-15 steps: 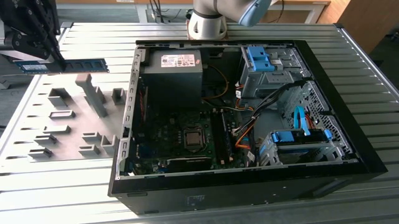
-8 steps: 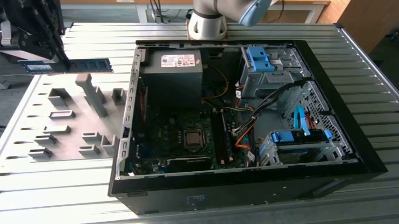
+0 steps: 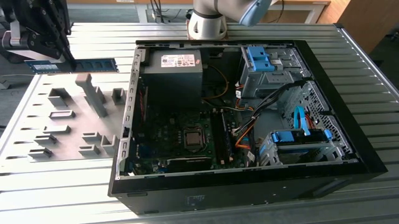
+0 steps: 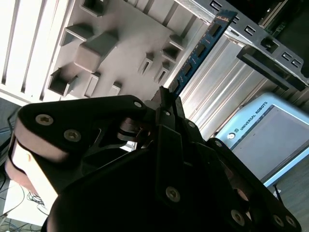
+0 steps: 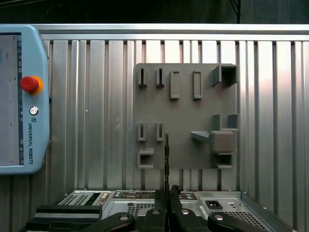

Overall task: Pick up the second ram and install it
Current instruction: 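Pick up the second ram and move it above second insertion slot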

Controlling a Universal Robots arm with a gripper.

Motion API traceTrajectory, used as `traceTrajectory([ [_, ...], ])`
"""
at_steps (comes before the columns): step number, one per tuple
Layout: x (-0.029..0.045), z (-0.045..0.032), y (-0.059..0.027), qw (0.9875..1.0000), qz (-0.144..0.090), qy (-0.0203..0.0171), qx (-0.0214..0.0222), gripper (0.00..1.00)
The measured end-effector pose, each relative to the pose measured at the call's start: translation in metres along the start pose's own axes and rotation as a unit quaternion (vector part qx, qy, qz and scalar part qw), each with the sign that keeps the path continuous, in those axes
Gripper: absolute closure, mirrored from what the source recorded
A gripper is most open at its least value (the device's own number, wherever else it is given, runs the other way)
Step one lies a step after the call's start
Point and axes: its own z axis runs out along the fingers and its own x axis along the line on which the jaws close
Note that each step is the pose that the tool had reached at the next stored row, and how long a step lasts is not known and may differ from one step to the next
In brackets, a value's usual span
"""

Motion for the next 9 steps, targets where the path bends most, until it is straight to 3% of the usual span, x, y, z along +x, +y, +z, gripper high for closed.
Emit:
traceTrajectory([
  [9,-0.0001,-0.0001,-0.0112,1.0000,0.000,-0.0001,0.0000,0.86],
])
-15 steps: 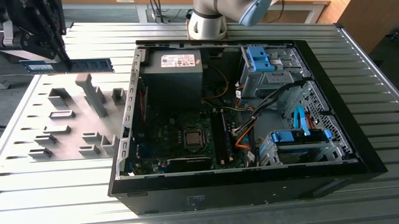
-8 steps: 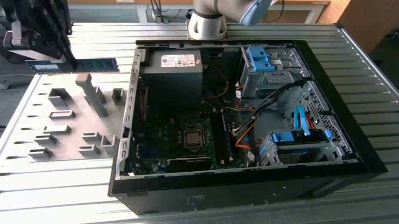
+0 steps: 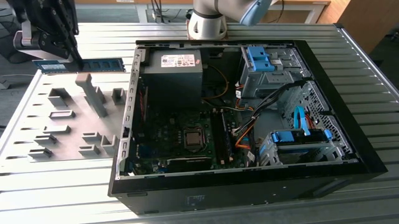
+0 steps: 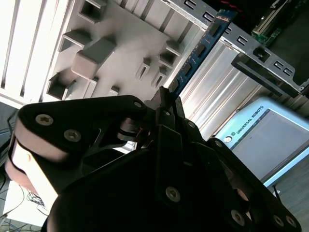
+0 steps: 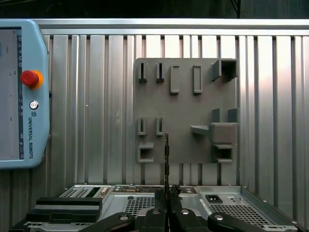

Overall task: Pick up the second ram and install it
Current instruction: 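Pick up the second ram and move it above second insertion slot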

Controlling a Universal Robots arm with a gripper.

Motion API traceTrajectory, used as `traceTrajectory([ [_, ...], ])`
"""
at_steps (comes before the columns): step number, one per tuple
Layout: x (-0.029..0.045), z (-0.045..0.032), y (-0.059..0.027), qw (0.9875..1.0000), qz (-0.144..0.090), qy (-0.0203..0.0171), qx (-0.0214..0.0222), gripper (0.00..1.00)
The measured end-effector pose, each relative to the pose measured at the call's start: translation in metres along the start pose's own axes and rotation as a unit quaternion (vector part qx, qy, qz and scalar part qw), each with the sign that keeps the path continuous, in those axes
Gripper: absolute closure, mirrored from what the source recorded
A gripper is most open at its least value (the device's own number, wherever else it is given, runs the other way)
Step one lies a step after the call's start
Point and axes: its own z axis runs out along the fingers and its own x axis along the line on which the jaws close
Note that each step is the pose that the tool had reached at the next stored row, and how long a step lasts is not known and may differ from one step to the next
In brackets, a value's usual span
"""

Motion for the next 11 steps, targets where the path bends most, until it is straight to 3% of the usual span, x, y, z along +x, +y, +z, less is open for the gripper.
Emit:
traceTrajectory([
  [11,-0.0001,-0.0002,-0.0115,1.0000,0.000,0.0001,0.0000,0.86],
])
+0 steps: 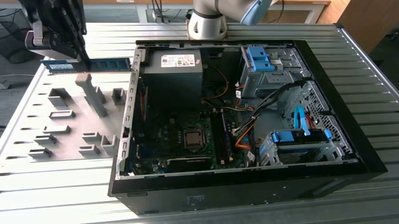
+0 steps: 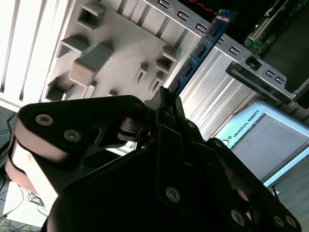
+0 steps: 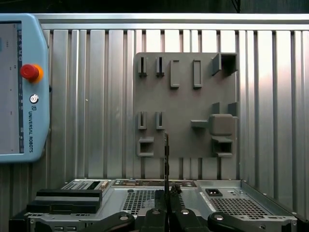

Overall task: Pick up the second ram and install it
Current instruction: 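Pick up the second ram and move it above second insertion slot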

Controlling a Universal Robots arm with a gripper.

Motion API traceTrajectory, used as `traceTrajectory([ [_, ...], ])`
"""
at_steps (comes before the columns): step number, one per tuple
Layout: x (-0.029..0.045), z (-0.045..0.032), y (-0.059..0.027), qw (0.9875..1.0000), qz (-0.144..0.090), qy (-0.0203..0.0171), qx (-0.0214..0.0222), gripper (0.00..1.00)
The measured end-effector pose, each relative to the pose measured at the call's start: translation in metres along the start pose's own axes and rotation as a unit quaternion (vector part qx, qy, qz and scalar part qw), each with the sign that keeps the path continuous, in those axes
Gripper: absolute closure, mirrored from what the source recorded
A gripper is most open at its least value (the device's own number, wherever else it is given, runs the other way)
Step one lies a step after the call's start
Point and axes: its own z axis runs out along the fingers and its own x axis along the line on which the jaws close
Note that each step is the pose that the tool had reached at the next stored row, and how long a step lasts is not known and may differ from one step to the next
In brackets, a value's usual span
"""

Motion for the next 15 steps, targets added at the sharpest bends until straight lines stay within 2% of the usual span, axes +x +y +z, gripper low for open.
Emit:
traceTrajectory([
  [15,-0.0002,-0.0002,-0.0163,1.0000,0.000,0.0000,0.0000,0.86],
])
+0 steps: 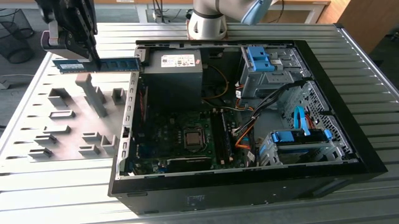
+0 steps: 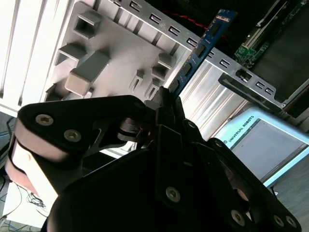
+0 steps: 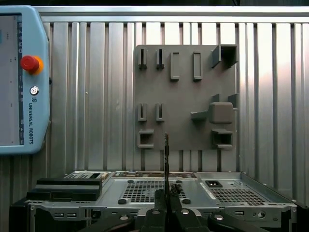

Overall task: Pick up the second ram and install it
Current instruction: 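Pick up the second ram and move it above second insertion slot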

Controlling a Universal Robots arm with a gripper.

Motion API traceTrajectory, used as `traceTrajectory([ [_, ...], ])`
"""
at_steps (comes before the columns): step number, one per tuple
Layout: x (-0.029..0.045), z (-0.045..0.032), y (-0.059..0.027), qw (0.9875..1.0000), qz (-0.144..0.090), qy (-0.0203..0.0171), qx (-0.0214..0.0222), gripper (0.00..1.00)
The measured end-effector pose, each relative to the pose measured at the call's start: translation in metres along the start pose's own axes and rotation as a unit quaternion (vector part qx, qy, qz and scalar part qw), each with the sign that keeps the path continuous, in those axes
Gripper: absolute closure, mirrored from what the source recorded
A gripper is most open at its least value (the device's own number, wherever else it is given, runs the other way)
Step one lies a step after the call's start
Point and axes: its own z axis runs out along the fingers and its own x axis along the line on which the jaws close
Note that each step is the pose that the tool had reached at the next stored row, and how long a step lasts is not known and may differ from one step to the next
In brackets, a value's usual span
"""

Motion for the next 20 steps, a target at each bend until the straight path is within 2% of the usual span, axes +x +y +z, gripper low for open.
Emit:
traceTrajectory([
  [14,-0.0002,-0.0003,-0.0186,1.0000,0.000,0.0000,0.0000,0.86],
  [20,-0.0003,-0.0005,-0.0331,1.0000,0.000,0.0000,0.0000,0.86],
])
